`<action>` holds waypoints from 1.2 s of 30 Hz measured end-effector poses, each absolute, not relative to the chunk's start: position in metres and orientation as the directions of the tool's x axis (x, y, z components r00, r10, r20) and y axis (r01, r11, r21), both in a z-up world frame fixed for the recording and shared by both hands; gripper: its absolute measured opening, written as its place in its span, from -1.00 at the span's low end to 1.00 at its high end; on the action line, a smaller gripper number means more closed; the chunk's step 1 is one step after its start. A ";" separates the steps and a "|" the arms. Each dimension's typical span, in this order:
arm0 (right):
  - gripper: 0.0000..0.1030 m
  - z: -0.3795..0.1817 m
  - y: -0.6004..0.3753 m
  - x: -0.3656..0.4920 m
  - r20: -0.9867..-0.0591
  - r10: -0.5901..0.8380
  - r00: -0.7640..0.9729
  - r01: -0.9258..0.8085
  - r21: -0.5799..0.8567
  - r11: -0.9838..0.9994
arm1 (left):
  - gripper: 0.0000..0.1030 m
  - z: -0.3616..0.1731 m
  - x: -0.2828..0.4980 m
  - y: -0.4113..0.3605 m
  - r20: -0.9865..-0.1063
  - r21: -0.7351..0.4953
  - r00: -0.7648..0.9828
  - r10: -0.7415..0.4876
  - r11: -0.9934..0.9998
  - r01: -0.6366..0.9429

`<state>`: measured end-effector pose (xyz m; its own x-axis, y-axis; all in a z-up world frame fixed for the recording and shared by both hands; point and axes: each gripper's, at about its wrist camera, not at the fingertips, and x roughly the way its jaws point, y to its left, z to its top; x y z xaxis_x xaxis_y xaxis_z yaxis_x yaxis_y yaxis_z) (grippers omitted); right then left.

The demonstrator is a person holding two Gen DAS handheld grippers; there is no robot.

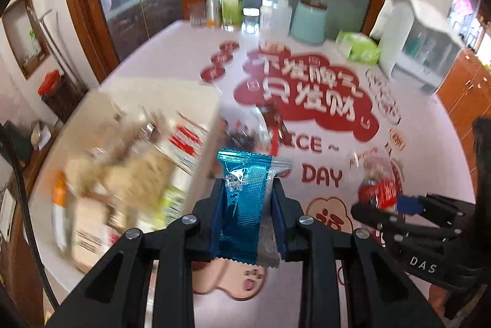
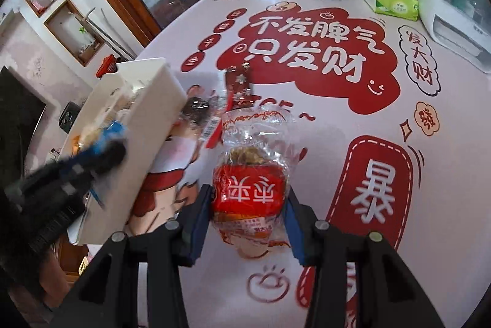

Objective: Organize snacks
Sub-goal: 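Carry the bread bag and blue foil wrapper over the white tray with both tools, then release the bread bag and blue wrapper into the tray by opening both tools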

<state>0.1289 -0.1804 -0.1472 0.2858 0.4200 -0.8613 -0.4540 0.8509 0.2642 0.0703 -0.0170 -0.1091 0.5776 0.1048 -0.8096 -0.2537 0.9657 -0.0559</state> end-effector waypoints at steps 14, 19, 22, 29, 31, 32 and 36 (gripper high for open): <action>-0.12 -0.065 -0.072 0.088 -0.764 0.538 0.356 -0.583 0.268 0.767 | -0.49 -0.051 0.028 0.113 -0.807 -0.064 0.571 0.151 0.939 -0.339; -0.12 -0.051 -0.030 0.081 -0.763 0.531 0.368 -0.600 0.242 0.763 | -0.49 -0.043 0.017 0.130 -0.805 -0.042 0.576 0.142 0.955 -0.293; -0.12 -0.050 -0.013 0.078 -0.771 0.519 0.370 -0.603 0.226 0.765 | -0.49 -0.040 0.012 0.136 -0.800 -0.022 0.584 0.141 0.965 -0.263; -0.11 -0.054 0.016 0.070 -0.796 0.486 0.362 -0.590 0.209 0.780 | -0.49 -0.043 0.010 0.153 -0.812 -0.007 0.571 0.120 0.977 -0.215; -0.11 -0.055 0.023 0.068 -0.800 0.474 0.366 -0.589 0.195 0.784 | -0.49 -0.046 0.010 0.155 -0.818 0.000 0.564 0.114 0.980 -0.197; -0.11 -0.055 0.025 0.067 -0.802 0.470 0.368 -0.589 0.190 0.785 | -0.49 -0.047 0.010 0.157 -0.820 0.003 0.561 0.112 0.982 -0.191; -0.06 -0.060 0.037 0.063 -0.811 0.441 0.385 -0.583 0.157 0.797 | -0.48 -0.052 0.008 0.162 -0.832 0.001 0.547 0.095 0.985 -0.170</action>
